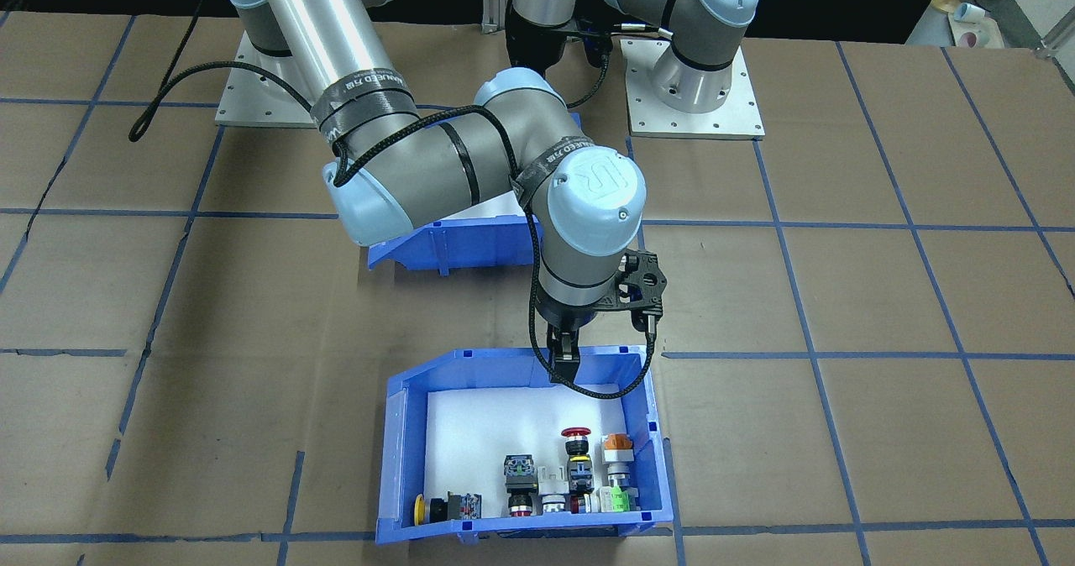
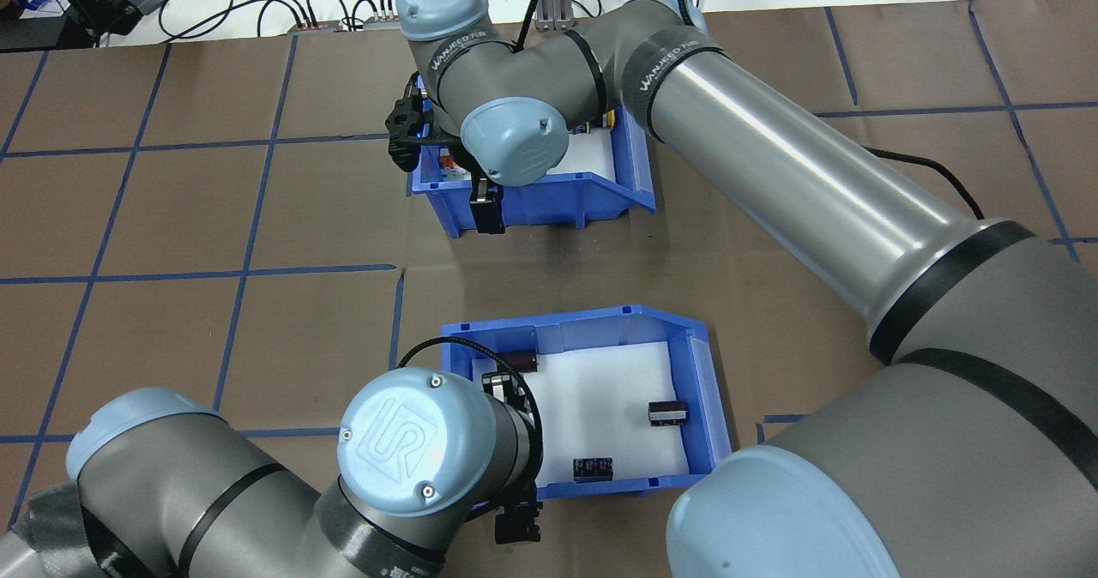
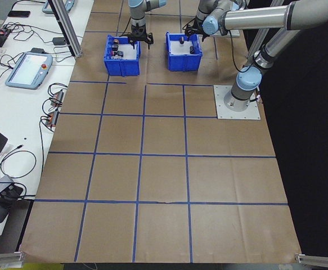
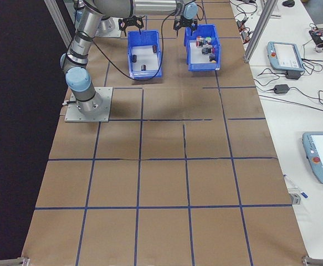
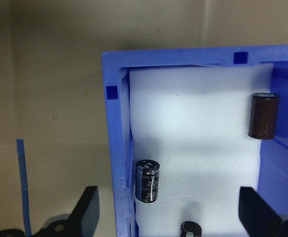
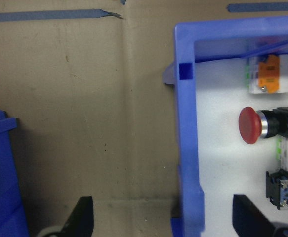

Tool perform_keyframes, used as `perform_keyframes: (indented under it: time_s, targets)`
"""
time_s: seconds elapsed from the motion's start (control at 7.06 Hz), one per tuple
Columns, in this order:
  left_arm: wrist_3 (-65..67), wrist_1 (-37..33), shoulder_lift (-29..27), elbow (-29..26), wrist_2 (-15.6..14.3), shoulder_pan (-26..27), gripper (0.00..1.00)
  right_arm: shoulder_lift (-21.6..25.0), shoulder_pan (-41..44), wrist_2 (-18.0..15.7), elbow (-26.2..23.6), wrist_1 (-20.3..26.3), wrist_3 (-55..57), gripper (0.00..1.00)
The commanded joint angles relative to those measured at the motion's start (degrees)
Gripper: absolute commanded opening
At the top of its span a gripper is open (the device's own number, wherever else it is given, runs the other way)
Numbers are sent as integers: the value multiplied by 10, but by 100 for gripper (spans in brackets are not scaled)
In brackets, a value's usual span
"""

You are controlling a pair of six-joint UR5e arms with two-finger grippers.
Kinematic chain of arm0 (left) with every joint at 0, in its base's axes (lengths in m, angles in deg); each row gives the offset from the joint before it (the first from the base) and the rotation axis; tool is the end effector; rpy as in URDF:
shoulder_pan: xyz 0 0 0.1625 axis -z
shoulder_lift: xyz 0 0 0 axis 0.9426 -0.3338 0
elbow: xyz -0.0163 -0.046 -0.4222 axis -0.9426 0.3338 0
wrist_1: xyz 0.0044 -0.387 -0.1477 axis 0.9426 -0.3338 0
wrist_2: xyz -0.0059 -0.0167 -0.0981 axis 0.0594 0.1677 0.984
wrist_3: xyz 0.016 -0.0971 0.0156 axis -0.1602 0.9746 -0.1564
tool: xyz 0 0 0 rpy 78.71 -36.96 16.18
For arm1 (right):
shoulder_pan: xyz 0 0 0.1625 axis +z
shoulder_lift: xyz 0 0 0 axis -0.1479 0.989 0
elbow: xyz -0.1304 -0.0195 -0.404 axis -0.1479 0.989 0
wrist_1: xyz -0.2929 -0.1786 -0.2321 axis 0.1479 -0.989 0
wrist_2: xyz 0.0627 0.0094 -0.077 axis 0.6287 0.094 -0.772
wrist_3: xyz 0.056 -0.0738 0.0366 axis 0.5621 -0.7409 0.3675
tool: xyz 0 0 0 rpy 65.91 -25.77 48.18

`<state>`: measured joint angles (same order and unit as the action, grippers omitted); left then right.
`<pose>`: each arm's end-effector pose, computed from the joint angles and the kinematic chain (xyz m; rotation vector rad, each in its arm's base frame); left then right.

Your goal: Place battery box in front

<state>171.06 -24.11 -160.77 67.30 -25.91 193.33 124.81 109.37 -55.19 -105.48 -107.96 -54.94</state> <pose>-0.3172 -0.2376 0.3201 2.2259 -2.0170 -0.0336 0.4571 -0.5811 0.2837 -2.1971 2.2416 0.0614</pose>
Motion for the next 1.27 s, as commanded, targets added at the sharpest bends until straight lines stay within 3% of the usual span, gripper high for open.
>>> perform_keyframes:
  time_s: [0.0,0.14,0.28,0.42,0.71,0.85,0.99,1.13]
  targets:
    - [9,18,-22,6,1,0,99,-19,0,-1,-11,-49,1,100]
    - [9,23,-39,6,1,1,99,-27,-1,-2,-9,-66,-5,83]
    - [8,23,-46,7,-1,6,99,-23,-2,-24,-7,-67,-10,49]
    - [8,39,-52,12,-1,7,99,-22,-3,-35,-5,-67,-16,32]
    - [9,92,-67,26,-5,7,95,-15,-6,-36,0,-67,-39,17]
    - [5,94,-67,25,-5,8,78,-14,-7,-35,5,-67,-40,8]
    - [4,95,-68,26,2,9,45,-10,-14,-34,23,-67,-42,6]
    - [5,97,-73,26,4,10,23,-3,-21,-35,31,-61,-57,6]
